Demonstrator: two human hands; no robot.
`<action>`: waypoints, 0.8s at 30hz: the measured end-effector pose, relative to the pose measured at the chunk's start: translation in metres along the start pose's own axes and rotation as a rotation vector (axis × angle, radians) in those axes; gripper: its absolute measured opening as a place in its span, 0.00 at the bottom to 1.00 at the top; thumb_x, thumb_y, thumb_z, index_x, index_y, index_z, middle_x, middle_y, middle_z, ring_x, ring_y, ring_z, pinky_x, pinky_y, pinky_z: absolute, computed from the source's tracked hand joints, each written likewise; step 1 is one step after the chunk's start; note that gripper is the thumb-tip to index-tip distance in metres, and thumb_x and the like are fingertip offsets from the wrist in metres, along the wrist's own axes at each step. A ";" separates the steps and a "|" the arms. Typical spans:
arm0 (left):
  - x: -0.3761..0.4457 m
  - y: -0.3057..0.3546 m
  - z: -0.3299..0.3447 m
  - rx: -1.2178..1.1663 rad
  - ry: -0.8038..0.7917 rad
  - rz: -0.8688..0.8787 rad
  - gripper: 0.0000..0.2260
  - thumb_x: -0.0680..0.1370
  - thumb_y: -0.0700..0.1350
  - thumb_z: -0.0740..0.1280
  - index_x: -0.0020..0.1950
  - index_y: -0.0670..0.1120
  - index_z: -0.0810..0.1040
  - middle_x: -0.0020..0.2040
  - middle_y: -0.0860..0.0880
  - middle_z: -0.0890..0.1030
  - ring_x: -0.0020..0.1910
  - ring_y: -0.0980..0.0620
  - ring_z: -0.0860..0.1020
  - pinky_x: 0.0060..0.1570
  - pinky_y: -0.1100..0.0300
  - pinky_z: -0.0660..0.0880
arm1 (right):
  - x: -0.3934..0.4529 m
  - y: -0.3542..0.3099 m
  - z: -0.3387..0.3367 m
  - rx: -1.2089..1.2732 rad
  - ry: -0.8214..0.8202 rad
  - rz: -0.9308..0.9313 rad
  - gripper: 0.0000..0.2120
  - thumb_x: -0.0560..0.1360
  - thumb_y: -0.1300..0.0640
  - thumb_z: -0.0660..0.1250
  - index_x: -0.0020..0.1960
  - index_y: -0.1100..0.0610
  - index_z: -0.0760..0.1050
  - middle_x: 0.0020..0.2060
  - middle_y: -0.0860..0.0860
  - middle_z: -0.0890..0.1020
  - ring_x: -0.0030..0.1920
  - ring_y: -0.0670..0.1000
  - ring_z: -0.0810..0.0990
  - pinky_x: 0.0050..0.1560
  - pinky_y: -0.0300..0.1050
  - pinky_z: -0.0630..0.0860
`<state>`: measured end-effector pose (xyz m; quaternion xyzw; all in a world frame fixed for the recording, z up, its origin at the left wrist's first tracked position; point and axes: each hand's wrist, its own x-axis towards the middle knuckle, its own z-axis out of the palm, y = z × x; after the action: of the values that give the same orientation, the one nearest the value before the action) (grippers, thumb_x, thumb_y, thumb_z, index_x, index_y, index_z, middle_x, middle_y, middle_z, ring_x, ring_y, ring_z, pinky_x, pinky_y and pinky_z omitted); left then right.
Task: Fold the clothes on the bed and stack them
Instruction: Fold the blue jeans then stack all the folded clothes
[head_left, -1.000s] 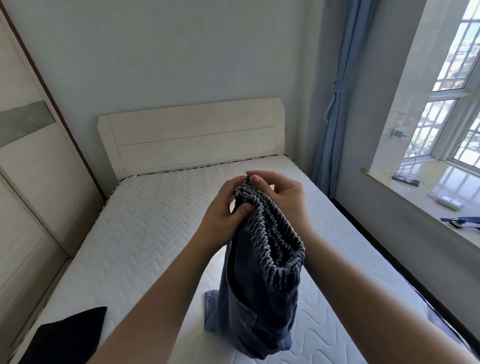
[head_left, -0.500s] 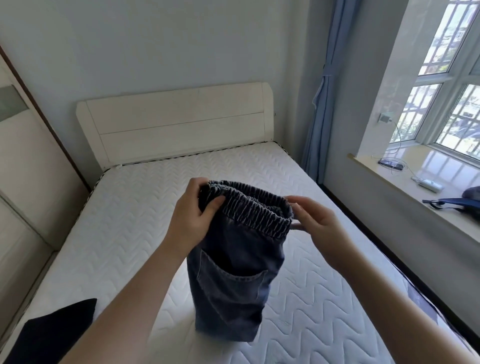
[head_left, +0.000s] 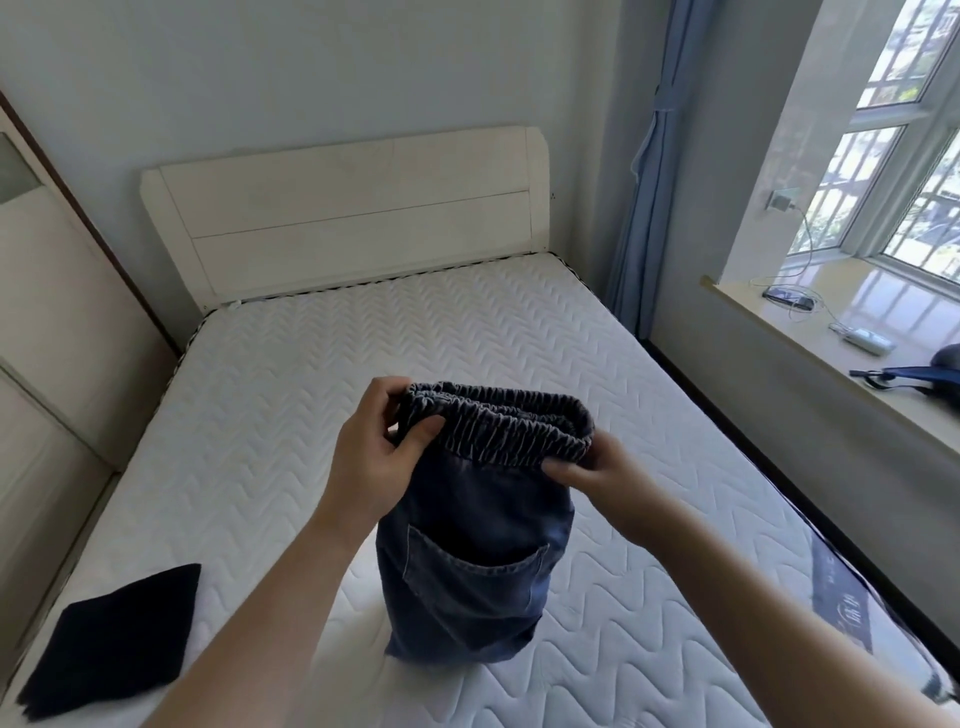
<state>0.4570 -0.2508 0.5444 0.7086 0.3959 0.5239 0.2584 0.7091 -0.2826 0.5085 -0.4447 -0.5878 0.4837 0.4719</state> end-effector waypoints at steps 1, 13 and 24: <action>0.003 0.002 -0.003 -0.029 -0.029 -0.031 0.12 0.71 0.57 0.70 0.51 0.58 0.72 0.44 0.58 0.81 0.43 0.60 0.80 0.41 0.70 0.75 | 0.003 -0.001 0.002 0.015 0.075 -0.010 0.10 0.70 0.55 0.72 0.51 0.45 0.82 0.49 0.46 0.86 0.52 0.44 0.83 0.49 0.35 0.77; 0.072 0.070 -0.045 0.787 -0.718 -0.109 0.31 0.61 0.63 0.78 0.59 0.62 0.68 0.51 0.63 0.75 0.49 0.59 0.76 0.47 0.59 0.74 | 0.039 -0.043 0.017 -0.261 0.122 -0.152 0.13 0.69 0.46 0.75 0.47 0.46 0.72 0.40 0.39 0.81 0.42 0.35 0.79 0.41 0.31 0.73; 0.086 0.077 -0.016 0.637 -0.688 -0.027 0.12 0.70 0.60 0.73 0.49 0.63 0.75 0.41 0.66 0.79 0.40 0.65 0.77 0.40 0.59 0.70 | 0.018 0.025 -0.014 0.022 -0.115 0.026 0.23 0.74 0.52 0.72 0.67 0.56 0.72 0.61 0.54 0.81 0.63 0.54 0.79 0.63 0.56 0.75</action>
<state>0.4761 -0.2226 0.6558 0.8799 0.4374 0.1077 0.1510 0.7219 -0.2597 0.4876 -0.4185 -0.6028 0.5210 0.4360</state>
